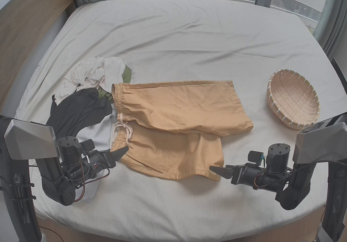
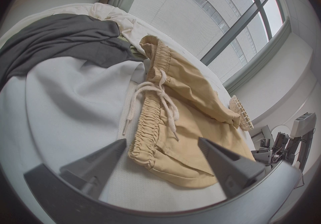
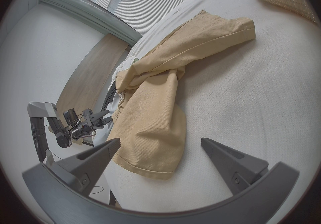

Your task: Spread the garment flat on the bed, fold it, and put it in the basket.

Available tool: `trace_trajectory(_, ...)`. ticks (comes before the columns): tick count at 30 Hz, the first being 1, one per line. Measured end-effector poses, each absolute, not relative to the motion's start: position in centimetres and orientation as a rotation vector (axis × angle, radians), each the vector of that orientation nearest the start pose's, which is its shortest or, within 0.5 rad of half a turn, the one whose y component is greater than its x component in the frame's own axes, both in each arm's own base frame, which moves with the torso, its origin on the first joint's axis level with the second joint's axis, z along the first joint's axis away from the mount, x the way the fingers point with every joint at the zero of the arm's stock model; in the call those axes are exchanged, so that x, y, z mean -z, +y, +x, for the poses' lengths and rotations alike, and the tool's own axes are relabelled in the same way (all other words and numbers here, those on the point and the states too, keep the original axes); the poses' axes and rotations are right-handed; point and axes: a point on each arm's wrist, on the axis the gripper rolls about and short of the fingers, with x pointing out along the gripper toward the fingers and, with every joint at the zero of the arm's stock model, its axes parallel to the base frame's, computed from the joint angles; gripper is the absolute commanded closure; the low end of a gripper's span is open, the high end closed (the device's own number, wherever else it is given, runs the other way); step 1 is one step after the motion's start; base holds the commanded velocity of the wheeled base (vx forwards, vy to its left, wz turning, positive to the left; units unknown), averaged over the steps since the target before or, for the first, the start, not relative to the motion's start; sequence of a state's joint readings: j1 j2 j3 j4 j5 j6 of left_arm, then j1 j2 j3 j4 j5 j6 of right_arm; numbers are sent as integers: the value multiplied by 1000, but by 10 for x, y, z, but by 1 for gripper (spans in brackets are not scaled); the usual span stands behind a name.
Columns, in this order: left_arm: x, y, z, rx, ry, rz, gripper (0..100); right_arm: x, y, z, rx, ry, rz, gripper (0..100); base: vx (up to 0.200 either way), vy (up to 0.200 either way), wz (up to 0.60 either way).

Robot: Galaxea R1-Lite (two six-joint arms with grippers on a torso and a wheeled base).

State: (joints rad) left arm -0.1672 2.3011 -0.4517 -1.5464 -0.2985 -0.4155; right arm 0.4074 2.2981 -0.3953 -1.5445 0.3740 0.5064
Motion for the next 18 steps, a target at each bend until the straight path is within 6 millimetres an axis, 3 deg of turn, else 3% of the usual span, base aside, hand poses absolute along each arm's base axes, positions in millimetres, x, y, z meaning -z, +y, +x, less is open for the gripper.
trace_trajectory(8, 4, -58, 318, 378, 414, -430, 100, 0, 129, 280, -659, 551, 469, 0, 0, 0, 0)
trace_trajectory(18, -6, -38, 285, 317, 472, -437, 100, 1, 128, 277, -657, 563, 468, 0, 0, 0, 0)
